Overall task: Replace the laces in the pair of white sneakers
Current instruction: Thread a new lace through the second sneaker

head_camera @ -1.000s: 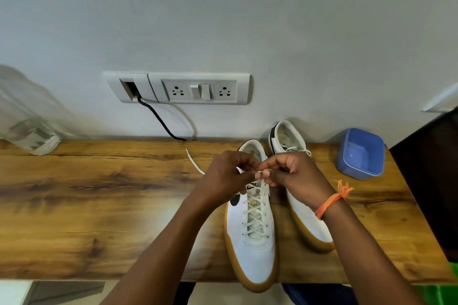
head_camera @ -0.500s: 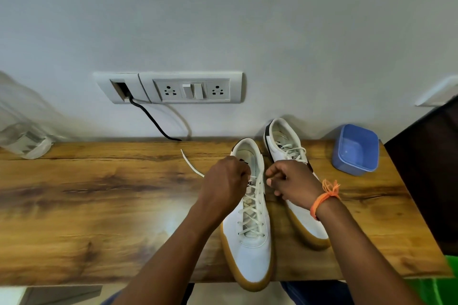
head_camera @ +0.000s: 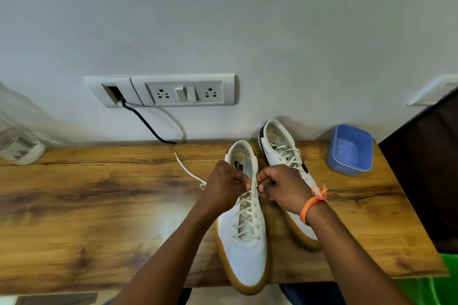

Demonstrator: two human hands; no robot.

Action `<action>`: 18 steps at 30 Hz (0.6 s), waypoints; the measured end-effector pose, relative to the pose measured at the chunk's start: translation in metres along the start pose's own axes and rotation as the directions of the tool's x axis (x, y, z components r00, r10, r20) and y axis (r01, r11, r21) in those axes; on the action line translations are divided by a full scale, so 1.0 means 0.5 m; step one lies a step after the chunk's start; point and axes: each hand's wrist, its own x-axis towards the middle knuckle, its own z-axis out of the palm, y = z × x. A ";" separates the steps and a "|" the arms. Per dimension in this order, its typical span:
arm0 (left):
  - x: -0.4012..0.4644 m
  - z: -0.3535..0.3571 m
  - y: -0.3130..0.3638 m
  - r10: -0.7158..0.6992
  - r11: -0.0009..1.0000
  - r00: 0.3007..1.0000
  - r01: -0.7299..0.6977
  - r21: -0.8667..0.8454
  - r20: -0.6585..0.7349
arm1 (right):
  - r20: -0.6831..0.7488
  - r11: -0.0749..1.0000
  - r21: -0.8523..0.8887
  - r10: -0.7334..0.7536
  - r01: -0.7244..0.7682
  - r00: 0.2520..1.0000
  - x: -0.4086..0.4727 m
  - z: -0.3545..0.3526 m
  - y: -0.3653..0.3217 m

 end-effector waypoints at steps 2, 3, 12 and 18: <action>0.001 0.002 0.001 -0.025 0.998 1.000 0.025 -0.059 0.002 | -0.010 1.000 0.004 -0.004 0.004 1.000 0.001 0.002 0.002; 0.002 0.003 0.001 -0.035 0.996 0.999 0.036 -0.081 0.004 | -0.018 1.000 0.010 0.002 -0.001 1.000 0.001 0.003 0.002; 0.003 -0.007 0.004 -0.048 0.999 0.998 0.048 0.011 0.052 | -0.107 0.999 -0.038 0.027 -0.031 0.994 -0.006 0.009 -0.011; -0.004 -0.026 0.002 -0.116 0.992 0.988 0.109 0.066 0.103 | -0.391 0.982 0.149 0.165 -0.114 0.906 -0.009 -0.085 0.015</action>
